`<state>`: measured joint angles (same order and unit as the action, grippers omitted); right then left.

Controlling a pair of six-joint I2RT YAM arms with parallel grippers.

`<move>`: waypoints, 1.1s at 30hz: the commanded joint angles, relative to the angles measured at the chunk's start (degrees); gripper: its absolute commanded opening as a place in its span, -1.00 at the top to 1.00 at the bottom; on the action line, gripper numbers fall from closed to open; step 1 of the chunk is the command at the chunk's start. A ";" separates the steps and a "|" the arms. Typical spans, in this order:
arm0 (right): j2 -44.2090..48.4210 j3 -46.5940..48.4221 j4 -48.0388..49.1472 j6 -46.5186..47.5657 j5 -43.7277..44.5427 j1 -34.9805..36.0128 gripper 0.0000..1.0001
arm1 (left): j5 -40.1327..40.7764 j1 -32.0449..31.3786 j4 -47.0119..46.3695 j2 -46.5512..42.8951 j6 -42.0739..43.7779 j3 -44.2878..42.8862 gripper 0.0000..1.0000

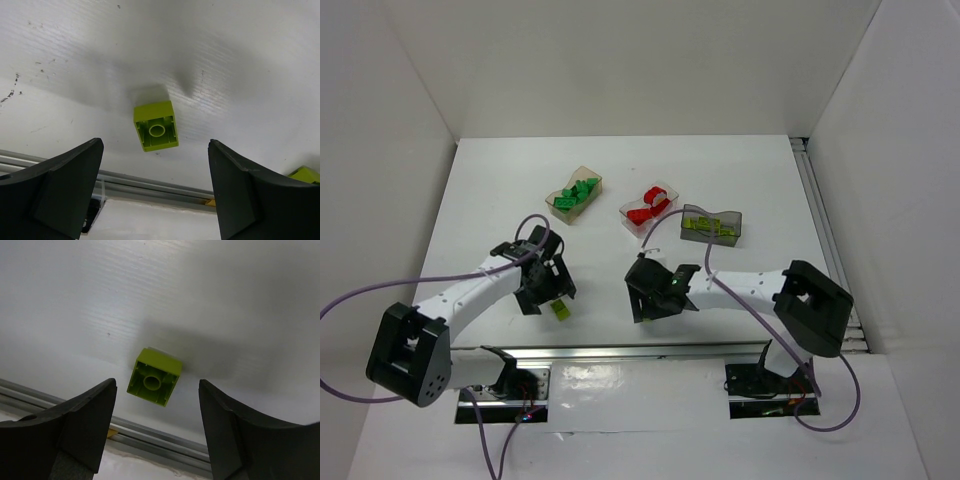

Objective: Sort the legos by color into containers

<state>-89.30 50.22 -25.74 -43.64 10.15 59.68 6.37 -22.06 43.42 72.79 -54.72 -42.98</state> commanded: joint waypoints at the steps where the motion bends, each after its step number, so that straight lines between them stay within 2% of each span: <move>1: -2.01 0.49 2.53 -1.27 -0.48 1.40 -0.39 | 2.32 -0.26 1.84 -2.31 -1.36 -0.96 -0.90; 3: -2.64 0.50 3.06 -1.27 -0.48 1.40 -0.24 | 2.33 -0.26 1.84 -2.83 -1.36 -1.49 -0.90; 4: -3.16 1.19 3.06 -0.75 -0.48 1.40 -0.09 | 2.33 -0.26 1.84 -2.83 -1.36 -1.49 -0.90; 7: -3.16 3.57 1.22 -0.75 3.37 1.40 0.25 | 2.33 -0.26 1.84 -2.83 -1.36 -1.49 -0.90; 8: -2.64 4.27 -0.53 -0.14 7.12 1.40 0.38 | 2.33 -0.26 2.37 -2.83 -1.36 -2.01 -0.90; 9: -2.03 5.41 -1.06 0.39 8.99 1.40 0.41 | 2.33 -0.26 2.37 -2.83 -1.36 -2.02 -0.92; 11: -0.10 6.11 -1.85 2.06 13.81 -0.52 0.44 | 2.33 -0.26 2.37 -2.83 -0.65 -2.02 -0.96; 15: 3.51 6.65 -1.34 5.57 17.43 -7.81 0.44 | 2.33 -0.26 2.37 -2.31 -0.12 -2.02 -0.98; 21: 5.98 9.72 2.78 12.87 17.97 -22.57 0.44 | 1.71 -0.79 2.90 -2.83 -1.88 -0.71 -0.98; 26: 1.42 13.58 7.36 18.31 15.69 -33.02 0.44 | 1.71 -1.93 2.20 -1.78 -3.29 1.31 -0.98; 30: -3.23 16.93 9.64 19.55 13.75 -36.99 0.40 | 1.71 -1.93 0.79 -1.16 -3.82 1.32 -0.98; 33: -6.23 18.33 11.15 19.56 11.47 -38.93 0.30 | 1.71 -1.93 -0.44 -0.11 -3.82 1.85 -0.98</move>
<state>-92.88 65.60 -18.52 -25.96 23.51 22.13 7.86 -23.79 44.34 71.92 -57.39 -41.76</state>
